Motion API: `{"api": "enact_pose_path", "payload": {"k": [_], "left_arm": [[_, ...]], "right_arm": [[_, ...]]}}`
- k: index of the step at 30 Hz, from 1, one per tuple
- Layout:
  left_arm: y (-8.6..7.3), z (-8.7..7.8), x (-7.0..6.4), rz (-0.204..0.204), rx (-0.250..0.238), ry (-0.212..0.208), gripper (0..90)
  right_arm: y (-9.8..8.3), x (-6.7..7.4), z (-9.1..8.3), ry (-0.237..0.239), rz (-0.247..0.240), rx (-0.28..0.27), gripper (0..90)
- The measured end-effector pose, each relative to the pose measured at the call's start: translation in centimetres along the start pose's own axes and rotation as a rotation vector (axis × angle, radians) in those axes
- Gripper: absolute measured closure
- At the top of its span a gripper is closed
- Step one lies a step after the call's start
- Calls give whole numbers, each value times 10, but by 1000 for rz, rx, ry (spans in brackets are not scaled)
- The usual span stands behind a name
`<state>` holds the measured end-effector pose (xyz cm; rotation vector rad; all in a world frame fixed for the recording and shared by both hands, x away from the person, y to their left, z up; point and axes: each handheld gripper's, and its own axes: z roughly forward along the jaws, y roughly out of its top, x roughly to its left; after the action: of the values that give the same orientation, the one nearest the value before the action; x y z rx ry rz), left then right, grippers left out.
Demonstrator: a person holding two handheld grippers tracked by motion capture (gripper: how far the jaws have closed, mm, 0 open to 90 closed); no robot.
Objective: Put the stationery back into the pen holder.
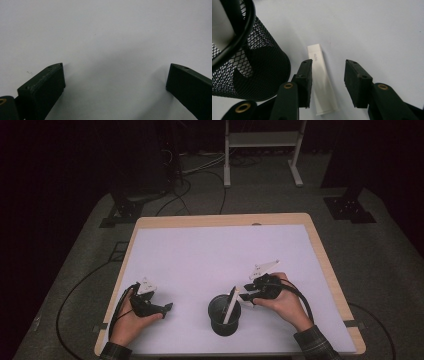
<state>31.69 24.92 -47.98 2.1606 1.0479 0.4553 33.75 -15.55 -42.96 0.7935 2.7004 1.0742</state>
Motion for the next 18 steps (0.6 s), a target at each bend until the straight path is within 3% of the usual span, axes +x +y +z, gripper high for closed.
{"api": "enact_pose_path", "payload": {"k": [18], "left_arm": [[0,0,0,0,1,0,11]], "right_arm": [[0,2,32,31,-21,73,580]]}}
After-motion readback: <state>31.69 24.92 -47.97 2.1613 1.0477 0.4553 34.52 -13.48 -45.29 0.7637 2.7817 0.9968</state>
